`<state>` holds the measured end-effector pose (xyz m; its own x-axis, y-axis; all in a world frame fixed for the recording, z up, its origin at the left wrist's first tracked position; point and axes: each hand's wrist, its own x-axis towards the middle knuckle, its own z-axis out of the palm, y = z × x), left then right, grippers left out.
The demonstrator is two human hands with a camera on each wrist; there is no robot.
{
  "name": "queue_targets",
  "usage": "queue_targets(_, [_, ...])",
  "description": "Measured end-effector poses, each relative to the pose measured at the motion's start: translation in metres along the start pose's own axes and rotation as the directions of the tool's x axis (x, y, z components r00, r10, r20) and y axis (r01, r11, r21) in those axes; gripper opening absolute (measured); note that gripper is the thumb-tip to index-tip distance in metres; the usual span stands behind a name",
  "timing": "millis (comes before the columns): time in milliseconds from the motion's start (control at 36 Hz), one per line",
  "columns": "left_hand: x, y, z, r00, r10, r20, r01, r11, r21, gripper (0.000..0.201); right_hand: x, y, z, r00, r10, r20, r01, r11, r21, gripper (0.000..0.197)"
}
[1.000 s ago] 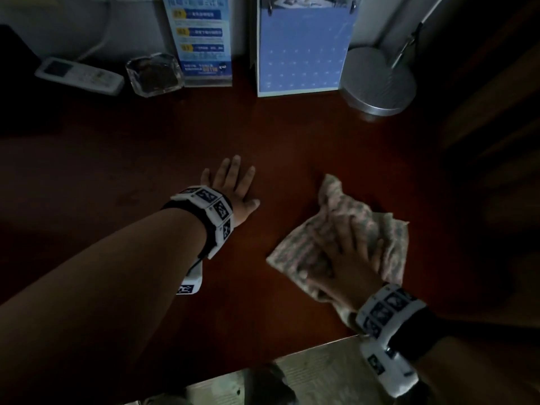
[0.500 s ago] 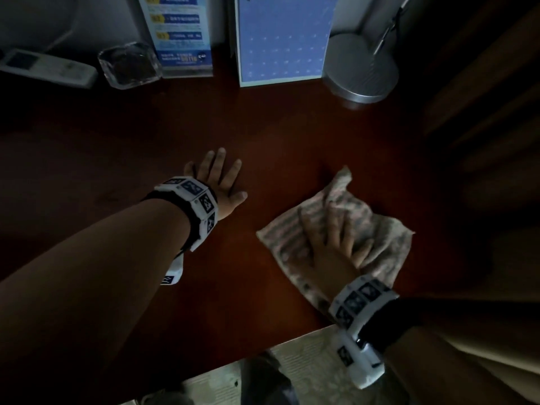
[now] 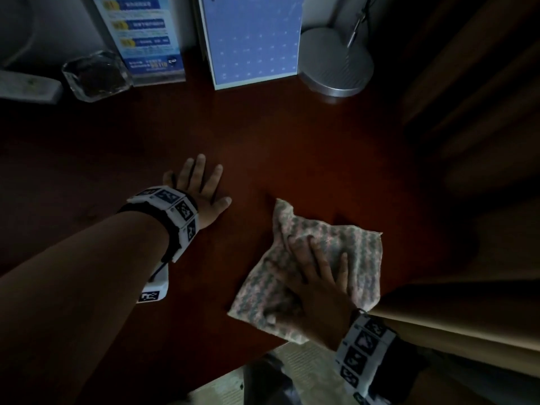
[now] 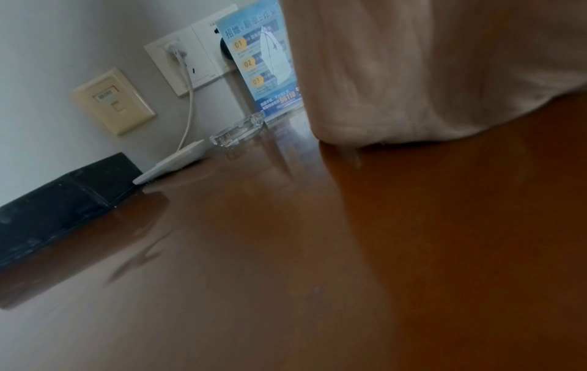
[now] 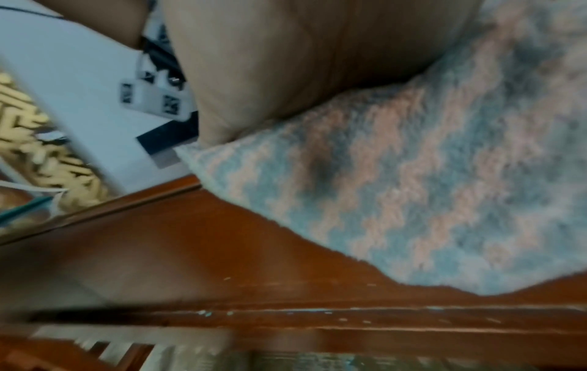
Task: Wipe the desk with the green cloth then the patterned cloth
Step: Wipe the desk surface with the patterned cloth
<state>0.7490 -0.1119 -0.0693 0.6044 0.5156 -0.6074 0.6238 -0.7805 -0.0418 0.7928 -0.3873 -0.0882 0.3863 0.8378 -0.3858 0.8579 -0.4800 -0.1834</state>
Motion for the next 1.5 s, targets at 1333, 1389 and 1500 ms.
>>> queue_targets(1333, [0.044, 0.020, -0.033, 0.997, -0.008, -0.071, 0.006, 0.999, -0.032, 0.062, 0.202, 0.054, -0.112, 0.956, 0.269, 0.113, -0.279, 0.957, 0.081, 0.077])
queue_targets(1389, [0.045, 0.020, -0.032, 0.997, -0.012, -0.075, 0.011, 1.000, -0.018, 0.061, 0.214, 0.059, -0.113, 0.959, 0.267, 0.100, -0.274, 0.959, 0.070, 0.077])
queue_targets(1500, [0.047, 0.022, -0.031, 0.998, -0.035, -0.056, 0.034, 0.999, -0.013, 0.061, 0.236, 0.071, -0.119, 0.965, 0.246, 0.094, -0.252, 0.965, 0.065, 0.077])
